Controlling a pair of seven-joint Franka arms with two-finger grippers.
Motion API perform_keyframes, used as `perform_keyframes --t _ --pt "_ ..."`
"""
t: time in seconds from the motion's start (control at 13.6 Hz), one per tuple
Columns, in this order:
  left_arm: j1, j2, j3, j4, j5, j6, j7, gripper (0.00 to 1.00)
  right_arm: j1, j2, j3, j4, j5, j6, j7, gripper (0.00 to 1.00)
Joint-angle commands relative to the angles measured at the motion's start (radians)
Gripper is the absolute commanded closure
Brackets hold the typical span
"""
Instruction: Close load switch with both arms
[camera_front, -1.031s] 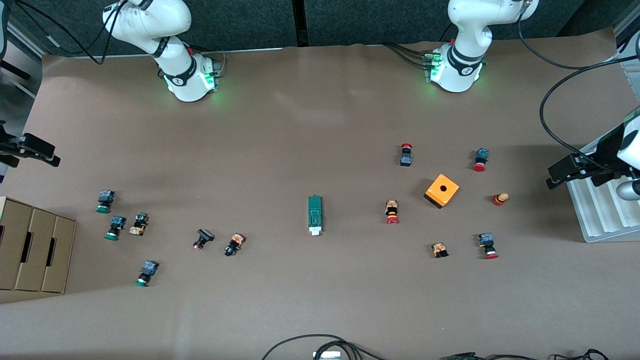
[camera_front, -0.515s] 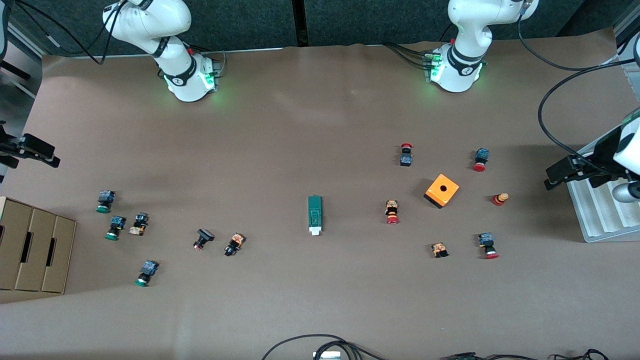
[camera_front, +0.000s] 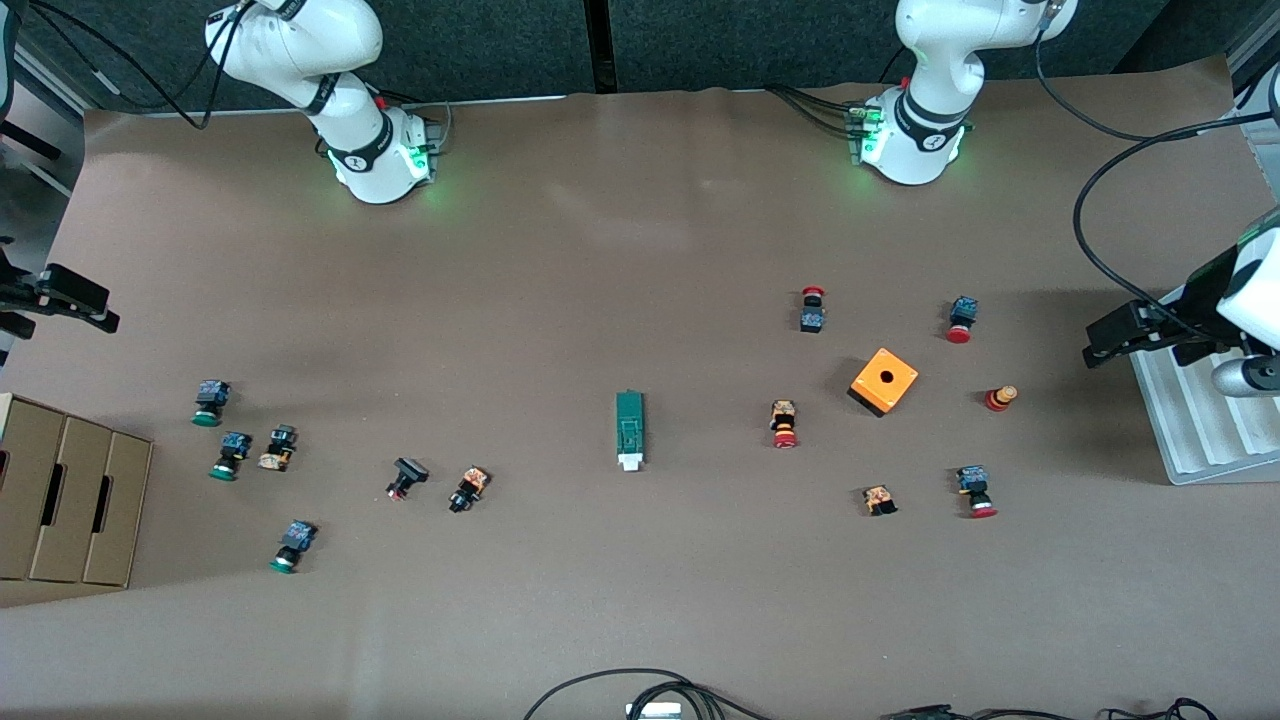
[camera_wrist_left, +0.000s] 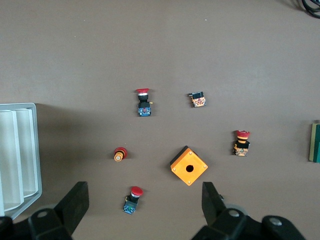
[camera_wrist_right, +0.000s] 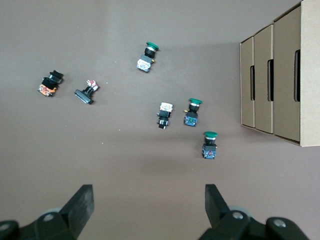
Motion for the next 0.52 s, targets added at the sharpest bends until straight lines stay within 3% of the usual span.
perform_keyframes --t 0.0,0.44 --pt "0.002 -0.006 -0.001 0.013 0.010 -0.035 0.031 0.00 -0.004 0.013 0.002 0.018 0.003 0.004 -0.010 0.01" --pt "0.004 -0.018 0.004 0.011 0.014 -0.103 0.023 0.00 -0.001 0.013 0.004 0.018 0.011 0.003 -0.005 0.01"
